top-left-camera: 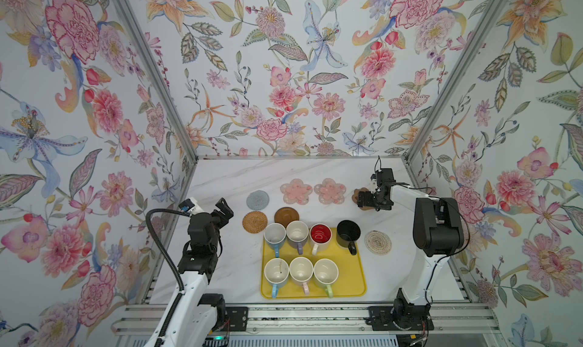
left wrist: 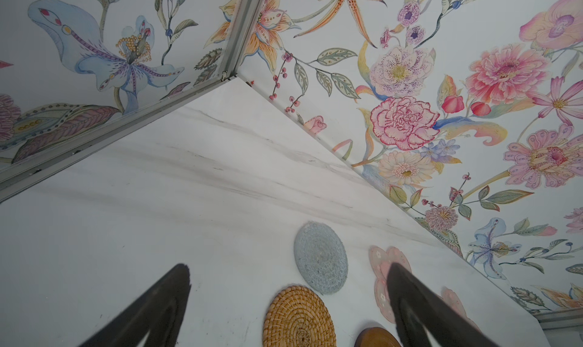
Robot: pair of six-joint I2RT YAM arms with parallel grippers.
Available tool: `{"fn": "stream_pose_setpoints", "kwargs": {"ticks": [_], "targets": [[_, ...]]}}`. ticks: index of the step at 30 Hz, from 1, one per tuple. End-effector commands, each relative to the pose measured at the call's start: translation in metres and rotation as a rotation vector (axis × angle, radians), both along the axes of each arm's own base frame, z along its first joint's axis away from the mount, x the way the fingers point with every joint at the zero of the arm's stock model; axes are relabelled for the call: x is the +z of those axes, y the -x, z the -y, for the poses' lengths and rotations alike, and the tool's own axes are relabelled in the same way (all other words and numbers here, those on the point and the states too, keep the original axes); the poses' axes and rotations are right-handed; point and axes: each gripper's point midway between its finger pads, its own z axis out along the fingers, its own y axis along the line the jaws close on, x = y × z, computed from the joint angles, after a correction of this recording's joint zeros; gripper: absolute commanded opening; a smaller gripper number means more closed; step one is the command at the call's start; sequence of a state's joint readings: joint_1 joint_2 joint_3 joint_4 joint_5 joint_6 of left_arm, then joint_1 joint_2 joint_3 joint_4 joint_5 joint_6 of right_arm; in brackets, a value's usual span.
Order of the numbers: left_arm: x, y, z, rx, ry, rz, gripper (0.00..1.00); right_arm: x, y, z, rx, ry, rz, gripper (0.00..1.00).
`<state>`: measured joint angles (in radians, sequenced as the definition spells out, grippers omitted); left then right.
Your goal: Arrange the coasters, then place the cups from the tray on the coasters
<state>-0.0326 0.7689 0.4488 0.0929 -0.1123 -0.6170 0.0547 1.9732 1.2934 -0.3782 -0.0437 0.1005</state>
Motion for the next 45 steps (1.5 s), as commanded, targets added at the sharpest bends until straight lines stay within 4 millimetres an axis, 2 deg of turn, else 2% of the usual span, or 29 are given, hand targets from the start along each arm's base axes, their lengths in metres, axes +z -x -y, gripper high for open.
{"fn": "stream_pose_setpoints", "kwargs": {"ticks": [1, 13, 27, 33, 45], "targets": [[0.011, 0.001, -0.005, 0.016, -0.028, 0.012, 0.99, -0.012, 0.008, 0.001, 0.006, 0.054, -0.044, 0.99], [0.013, 0.005, -0.007, 0.025, -0.035, 0.014, 0.99, -0.016, 0.008, 0.0, 0.02, 0.122, -0.053, 0.99], [0.015, 0.007, -0.008, 0.029, -0.036, 0.02, 0.99, -0.021, 0.001, -0.005, 0.021, 0.192, -0.057, 0.92], [0.015, 0.008, -0.008, 0.03, -0.035, 0.021, 0.99, -0.015, -0.006, -0.004, -0.006, 0.185, -0.046, 0.92], [0.017, 0.011, -0.01, 0.039, -0.048, 0.02, 0.99, -0.021, -0.023, 0.007, -0.056, 0.183, -0.079, 0.91]]}}
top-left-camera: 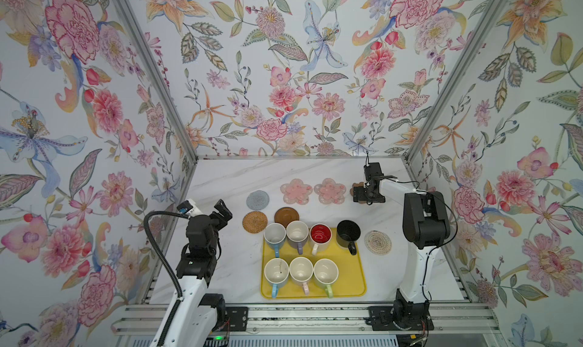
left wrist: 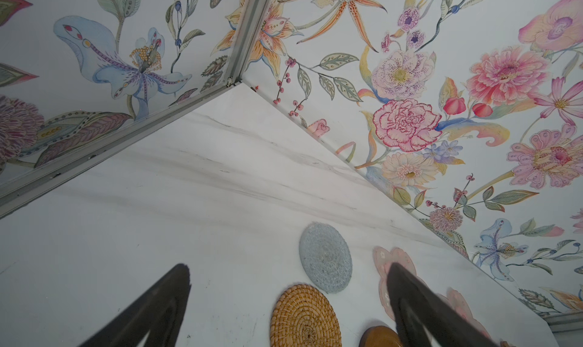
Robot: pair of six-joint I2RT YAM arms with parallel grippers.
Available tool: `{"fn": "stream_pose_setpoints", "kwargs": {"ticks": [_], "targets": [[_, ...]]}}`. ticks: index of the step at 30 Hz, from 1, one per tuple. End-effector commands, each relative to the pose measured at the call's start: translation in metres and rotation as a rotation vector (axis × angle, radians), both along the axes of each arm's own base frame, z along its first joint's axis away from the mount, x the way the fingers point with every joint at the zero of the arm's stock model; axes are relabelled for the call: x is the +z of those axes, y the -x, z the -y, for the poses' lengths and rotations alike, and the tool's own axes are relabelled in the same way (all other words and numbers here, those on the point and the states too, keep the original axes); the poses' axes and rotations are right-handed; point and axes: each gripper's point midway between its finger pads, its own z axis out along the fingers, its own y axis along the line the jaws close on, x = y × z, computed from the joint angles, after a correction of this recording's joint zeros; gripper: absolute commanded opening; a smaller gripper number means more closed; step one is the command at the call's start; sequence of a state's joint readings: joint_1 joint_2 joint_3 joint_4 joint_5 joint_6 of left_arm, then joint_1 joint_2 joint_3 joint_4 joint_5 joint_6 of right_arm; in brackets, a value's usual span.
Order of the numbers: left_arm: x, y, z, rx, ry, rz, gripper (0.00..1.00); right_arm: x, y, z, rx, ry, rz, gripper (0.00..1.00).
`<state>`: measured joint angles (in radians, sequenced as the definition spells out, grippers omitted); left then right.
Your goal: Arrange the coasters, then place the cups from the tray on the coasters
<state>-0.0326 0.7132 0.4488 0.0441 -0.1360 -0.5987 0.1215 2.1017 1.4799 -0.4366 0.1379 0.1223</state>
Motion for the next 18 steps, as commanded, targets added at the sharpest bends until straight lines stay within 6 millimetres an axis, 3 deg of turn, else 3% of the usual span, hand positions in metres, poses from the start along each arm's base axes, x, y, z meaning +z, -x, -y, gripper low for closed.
{"fn": "stream_pose_setpoints", "kwargs": {"ticks": [1, 18], "targets": [[0.012, 0.001, -0.006, 0.023, -0.023, 0.018, 0.99, -0.021, 0.011, 0.01, -0.035, 0.023, -0.092, 0.91], [0.015, 0.002, -0.007, 0.024, -0.026, 0.018, 0.99, -0.017, 0.004, -0.013, 0.005, -0.018, -0.091, 0.9]]}}
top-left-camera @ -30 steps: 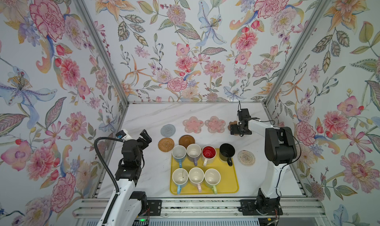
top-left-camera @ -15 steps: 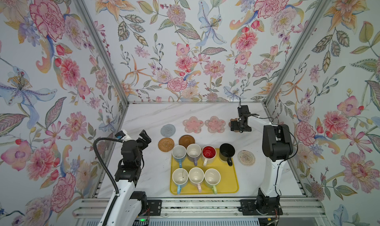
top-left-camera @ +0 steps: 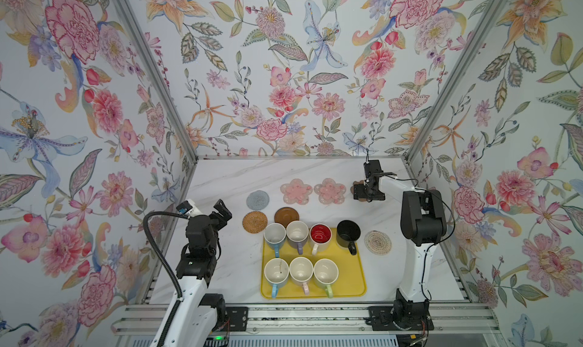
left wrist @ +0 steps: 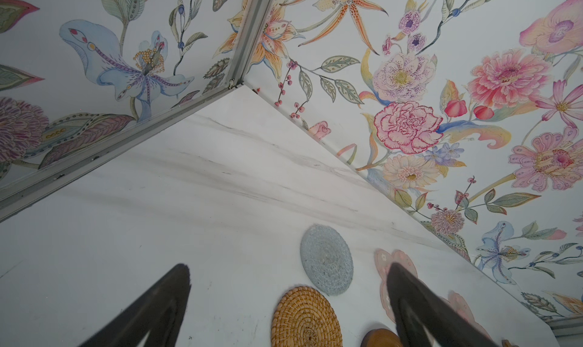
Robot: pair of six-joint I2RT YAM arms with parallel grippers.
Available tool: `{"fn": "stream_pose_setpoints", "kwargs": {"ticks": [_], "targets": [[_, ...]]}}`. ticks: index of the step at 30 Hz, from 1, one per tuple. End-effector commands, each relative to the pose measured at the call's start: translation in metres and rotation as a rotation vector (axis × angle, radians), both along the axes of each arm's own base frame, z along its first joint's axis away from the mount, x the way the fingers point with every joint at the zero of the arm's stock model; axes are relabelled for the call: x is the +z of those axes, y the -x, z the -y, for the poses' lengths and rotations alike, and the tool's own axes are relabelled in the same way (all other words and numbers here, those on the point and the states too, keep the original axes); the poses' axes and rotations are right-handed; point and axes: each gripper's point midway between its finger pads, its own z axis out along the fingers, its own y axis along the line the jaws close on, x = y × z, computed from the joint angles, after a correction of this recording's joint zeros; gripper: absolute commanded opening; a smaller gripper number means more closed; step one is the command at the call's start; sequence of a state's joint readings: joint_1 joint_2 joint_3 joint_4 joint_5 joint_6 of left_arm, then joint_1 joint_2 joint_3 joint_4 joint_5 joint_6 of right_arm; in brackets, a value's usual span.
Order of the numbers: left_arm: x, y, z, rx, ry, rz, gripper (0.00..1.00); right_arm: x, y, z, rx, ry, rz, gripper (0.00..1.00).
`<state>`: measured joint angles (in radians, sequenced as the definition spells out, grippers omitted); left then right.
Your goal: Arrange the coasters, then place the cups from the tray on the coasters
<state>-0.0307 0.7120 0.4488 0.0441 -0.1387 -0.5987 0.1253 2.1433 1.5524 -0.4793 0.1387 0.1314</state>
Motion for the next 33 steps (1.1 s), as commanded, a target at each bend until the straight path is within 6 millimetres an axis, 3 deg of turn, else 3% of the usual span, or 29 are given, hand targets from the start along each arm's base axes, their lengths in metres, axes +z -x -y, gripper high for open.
{"fn": "stream_pose_setpoints", "kwargs": {"ticks": [1, 9, 13, 16, 22, 28, 33], "targets": [[0.014, 0.002, -0.005, 0.018, -0.026, 0.014, 0.99, -0.016, 0.013, -0.01, 0.009, -0.019, -0.078, 0.9], [0.014, 0.002, -0.005, 0.013, -0.028, 0.01, 0.99, -0.006, 0.008, -0.011, 0.0, -0.022, -0.051, 0.93], [0.016, 0.003, -0.004, 0.004, -0.035, 0.002, 0.99, 0.014, 0.005, -0.006, -0.015, -0.015, -0.01, 0.97], [0.018, 0.003, -0.002, -0.01, -0.043, -0.008, 0.99, 0.039, 0.003, -0.003, -0.029, -0.021, 0.043, 0.99], [0.012, -0.002, 0.007, -0.075, -0.06, -0.078, 0.99, 0.109, 0.008, -0.005, -0.045, -0.081, 0.222, 0.99], [-0.01, -0.014, 0.024, -0.197, -0.088, -0.259, 0.92, 0.166, 0.04, -0.005, -0.062, -0.145, 0.419, 0.99], [-0.027, -0.03, 0.035, -0.271, -0.1, -0.392, 0.78, 0.18, 0.088, -0.011, -0.048, -0.236, 0.516, 0.99]]}}
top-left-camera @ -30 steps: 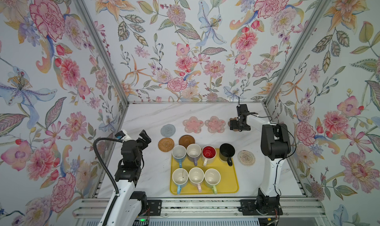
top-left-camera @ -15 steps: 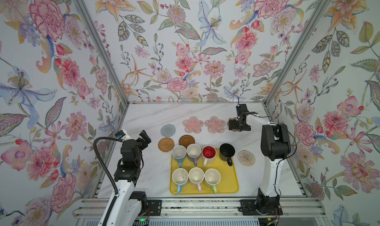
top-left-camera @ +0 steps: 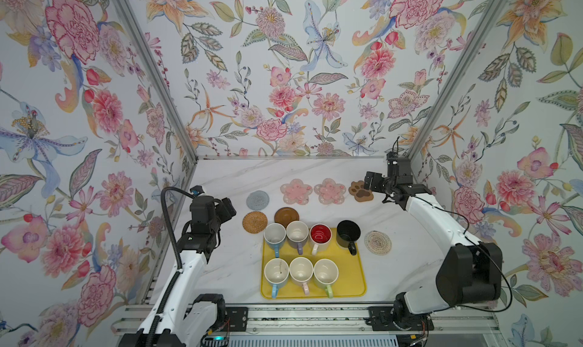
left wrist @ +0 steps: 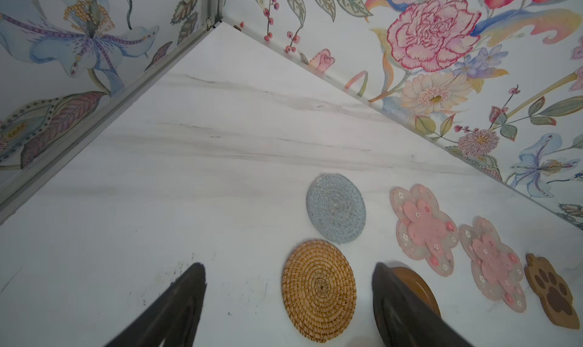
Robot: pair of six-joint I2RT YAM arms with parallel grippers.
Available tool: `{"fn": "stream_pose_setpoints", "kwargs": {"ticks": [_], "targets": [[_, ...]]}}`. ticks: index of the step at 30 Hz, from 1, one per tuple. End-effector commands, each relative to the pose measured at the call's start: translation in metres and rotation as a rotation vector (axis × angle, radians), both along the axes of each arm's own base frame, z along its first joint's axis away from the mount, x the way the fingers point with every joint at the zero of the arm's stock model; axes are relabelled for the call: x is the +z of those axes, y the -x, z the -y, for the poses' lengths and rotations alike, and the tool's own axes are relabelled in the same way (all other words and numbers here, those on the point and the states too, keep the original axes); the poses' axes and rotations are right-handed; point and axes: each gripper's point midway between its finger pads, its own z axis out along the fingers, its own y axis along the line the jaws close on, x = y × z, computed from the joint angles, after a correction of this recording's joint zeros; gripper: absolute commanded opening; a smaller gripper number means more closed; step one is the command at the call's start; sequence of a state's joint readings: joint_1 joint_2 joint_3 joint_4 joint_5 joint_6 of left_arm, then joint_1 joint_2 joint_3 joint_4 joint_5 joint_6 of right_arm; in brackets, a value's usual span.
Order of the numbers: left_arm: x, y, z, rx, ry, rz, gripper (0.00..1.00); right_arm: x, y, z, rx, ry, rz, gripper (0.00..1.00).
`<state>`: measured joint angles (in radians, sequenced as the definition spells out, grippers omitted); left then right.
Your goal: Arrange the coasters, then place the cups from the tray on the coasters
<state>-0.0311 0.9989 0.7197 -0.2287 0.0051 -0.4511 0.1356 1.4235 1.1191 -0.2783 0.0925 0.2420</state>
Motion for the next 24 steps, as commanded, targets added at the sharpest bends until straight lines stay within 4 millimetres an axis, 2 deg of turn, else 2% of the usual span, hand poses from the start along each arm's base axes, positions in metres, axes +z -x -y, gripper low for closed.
{"fn": "stream_pose_setpoints", "kwargs": {"ticks": [1, 5, 11, 16, 21, 22, 24], "targets": [[-0.009, -0.004, 0.012, -0.089, -0.019, -0.098, 0.76, -0.002, 0.025, -0.008, 0.017, -0.073, 0.045, 0.99], [-0.016, -0.018, 0.021, -0.108, -0.016, -0.15, 0.74, -0.005, 0.061, -0.006, 0.015, -0.094, 0.045, 0.99], [-0.021, -0.036, 0.034, -0.114, -0.045, -0.206, 0.75, -0.007, 0.093, -0.002, -0.001, -0.129, 0.028, 0.99], [-0.038, -0.054, 0.048, -0.125, -0.068, -0.261, 0.76, -0.007, 0.104, 0.002, -0.02, -0.14, 0.008, 0.99], [-0.05, -0.077, 0.06, -0.149, -0.089, -0.317, 0.76, -0.011, 0.105, 0.004, -0.037, -0.163, -0.005, 0.99], [-0.061, -0.082, 0.062, -0.153, -0.1, -0.348, 0.76, -0.013, 0.104, 0.005, -0.041, -0.161, -0.009, 0.99], [-0.068, -0.091, 0.065, -0.155, -0.108, -0.364, 0.76, -0.016, 0.104, 0.007, -0.051, -0.163, -0.019, 0.99]]}}
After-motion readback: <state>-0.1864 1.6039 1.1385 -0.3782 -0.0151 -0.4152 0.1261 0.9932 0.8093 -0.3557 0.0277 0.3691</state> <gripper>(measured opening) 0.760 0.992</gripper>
